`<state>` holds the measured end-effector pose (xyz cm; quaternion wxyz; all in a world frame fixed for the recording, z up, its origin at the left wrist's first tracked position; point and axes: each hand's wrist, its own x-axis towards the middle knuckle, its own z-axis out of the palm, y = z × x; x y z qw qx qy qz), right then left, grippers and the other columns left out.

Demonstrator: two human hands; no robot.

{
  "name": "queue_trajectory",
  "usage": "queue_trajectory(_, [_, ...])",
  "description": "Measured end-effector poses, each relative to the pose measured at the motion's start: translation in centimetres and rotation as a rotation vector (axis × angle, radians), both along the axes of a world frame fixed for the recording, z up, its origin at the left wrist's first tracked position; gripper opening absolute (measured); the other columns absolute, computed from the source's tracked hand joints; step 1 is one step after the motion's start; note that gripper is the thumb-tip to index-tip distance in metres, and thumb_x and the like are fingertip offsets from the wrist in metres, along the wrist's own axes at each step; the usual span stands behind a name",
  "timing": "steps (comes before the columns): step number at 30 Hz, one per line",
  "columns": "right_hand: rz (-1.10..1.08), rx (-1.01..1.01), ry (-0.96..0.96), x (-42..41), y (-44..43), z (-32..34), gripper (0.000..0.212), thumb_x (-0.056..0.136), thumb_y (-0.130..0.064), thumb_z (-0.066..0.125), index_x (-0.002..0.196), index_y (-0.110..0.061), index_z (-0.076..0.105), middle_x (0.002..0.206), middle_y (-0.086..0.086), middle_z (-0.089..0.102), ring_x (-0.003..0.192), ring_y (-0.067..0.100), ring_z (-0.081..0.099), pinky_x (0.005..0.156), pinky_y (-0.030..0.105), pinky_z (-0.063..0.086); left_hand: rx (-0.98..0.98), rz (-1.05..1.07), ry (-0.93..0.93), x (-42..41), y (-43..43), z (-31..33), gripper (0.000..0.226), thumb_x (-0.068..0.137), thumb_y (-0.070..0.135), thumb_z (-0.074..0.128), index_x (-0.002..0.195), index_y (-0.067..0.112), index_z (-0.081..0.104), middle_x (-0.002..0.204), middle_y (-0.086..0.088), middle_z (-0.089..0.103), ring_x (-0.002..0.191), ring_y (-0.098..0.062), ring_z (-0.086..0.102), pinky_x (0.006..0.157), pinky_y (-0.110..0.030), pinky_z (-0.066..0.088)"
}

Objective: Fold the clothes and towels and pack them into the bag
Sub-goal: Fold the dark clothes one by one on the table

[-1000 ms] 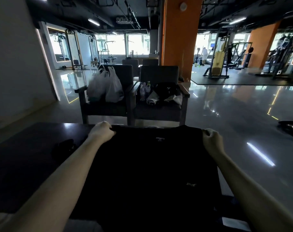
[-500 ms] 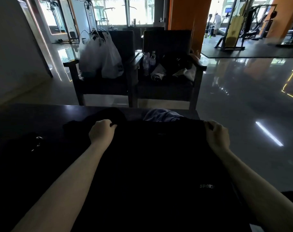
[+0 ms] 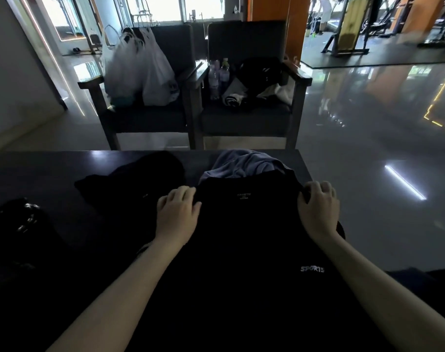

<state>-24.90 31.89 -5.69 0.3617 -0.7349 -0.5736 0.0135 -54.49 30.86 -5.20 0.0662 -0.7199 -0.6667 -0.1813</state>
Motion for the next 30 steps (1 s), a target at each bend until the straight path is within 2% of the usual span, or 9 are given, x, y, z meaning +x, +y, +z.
queue_trajectory(3, [0.085, 0.081, -0.068, -1.1, -2.4, -0.9, 0.014, 0.088, -0.017, 0.06, 0.1, -0.009, 0.064, 0.108, 0.01, 0.06, 0.104, 0.032, 0.052, 0.09, 0.044, 0.038, -0.209, -0.081, 0.073, 1.1, -2.1, -1.6, 0.052, 0.1, 0.045, 0.031, 0.146, 0.021, 0.033, 0.154, 0.004, 0.028, 0.142, -0.015, 0.023, 0.114, -0.038, 0.015])
queue_trajectory(5, [0.166, 0.015, -0.139, -1.5, -3.5, -1.7, 0.027, 0.088, -0.022, 0.059, 0.113, -0.011, 0.063, 0.12, 0.009, 0.061, 0.114, 0.032, 0.052, 0.095, 0.047, 0.038, -0.406, -0.091, 0.066, 1.4, -2.5, -2.4, 0.057, 0.1, 0.049, 0.024, 0.15, 0.021, 0.022, 0.158, 0.004, 0.017, 0.145, -0.016, 0.013, 0.117, -0.04, 0.009])
queue_trajectory(8, [0.243, -0.223, -0.227, -1.4, -4.5, -2.4, 0.051, 0.095, -0.032, 0.048, 0.143, -0.018, 0.038, 0.151, 0.002, 0.035, 0.138, 0.026, 0.032, 0.109, 0.047, 0.025, -0.521, -0.068, 0.085, 1.3, -2.5, -3.0, 0.062, 0.1, 0.05, 0.019, 0.153, 0.018, 0.01, 0.161, 0.002, 0.005, 0.147, -0.018, 0.004, 0.118, -0.042, 0.007])
queue_trajectory(10, [0.265, -0.323, -0.268, -1.0, -4.7, -2.5, 0.058, 0.098, -0.039, 0.039, 0.15, -0.023, 0.019, 0.158, -0.002, 0.017, 0.144, 0.023, 0.017, 0.114, 0.047, 0.016, -0.56, -0.039, 0.116, 1.4, -2.4, -2.6, 0.063, 0.1, 0.049, 0.017, 0.153, 0.017, 0.006, 0.161, 0.001, 0.0, 0.147, -0.019, 0.002, 0.118, -0.043, 0.006])
queue_trajectory(12, [0.262, -0.357, -0.246, -0.7, -5.4, -2.2, 0.061, 0.098, -0.041, 0.037, 0.151, -0.024, 0.014, 0.159, -0.003, 0.01, 0.146, 0.022, 0.011, 0.115, 0.048, 0.011, -0.594, -0.001, 0.135, 1.8, -2.8, -1.9, 0.063, 0.1, 0.049, 0.017, 0.153, 0.016, 0.007, 0.161, -0.001, 0.0, 0.147, -0.021, 0.001, 0.118, -0.046, 0.004])
queue_trajectory(18, [0.273, -0.397, -0.162, 0.6, -9.8, -1.8, 0.053, 0.099, -0.037, 0.039, 0.148, -0.02, 0.027, 0.157, -0.001, 0.021, 0.145, 0.018, 0.014, 0.117, 0.045, 0.008, -0.591, -0.085, 0.107, 2.1, -7.9, -1.0, 0.059, 0.1, 0.05, 0.022, 0.151, 0.021, 0.019, 0.16, 0.003, 0.009, 0.147, -0.018, 0.0, 0.116, -0.049, -0.004])
queue_trajectory(24, [0.194, -0.409, -0.055, 3.1, -13.4, -1.4, 0.046, 0.098, -0.031, 0.043, 0.141, -0.013, 0.041, 0.15, 0.004, 0.036, 0.139, 0.022, 0.028, 0.113, 0.043, 0.021, -0.642, -0.119, 0.085, 2.3, -11.4, 0.0, 0.059, 0.101, 0.05, 0.023, 0.152, 0.021, 0.017, 0.16, 0.003, 0.006, 0.147, -0.019, 0.0, 0.117, -0.05, -0.003])
queue_trajectory(27, [0.237, -0.511, -0.035, 4.1, -14.7, -1.4, 0.043, 0.099, -0.031, 0.042, 0.138, -0.014, 0.046, 0.15, 0.005, 0.036, 0.139, 0.024, 0.028, 0.111, 0.042, 0.026, -0.692, -0.169, 0.114, 3.7, -12.6, 0.5, 0.06, 0.101, 0.051, 0.021, 0.153, 0.021, 0.016, 0.161, 0.001, 0.003, 0.147, -0.02, -0.001, 0.116, -0.05, -0.003])
queue_trajectory(30, [0.247, -0.475, 0.034, 4.9, -15.7, -1.6, 0.04, 0.098, -0.03, 0.045, 0.133, -0.013, 0.051, 0.145, 0.006, 0.043, 0.133, 0.025, 0.036, 0.105, 0.039, 0.033, -0.735, -0.174, 0.142, 5.1, -13.5, 0.7, 0.062, 0.101, 0.05, 0.025, 0.153, 0.017, 0.014, 0.161, -0.002, 0.003, 0.147, -0.022, 0.001, 0.117, -0.052, 0.0])
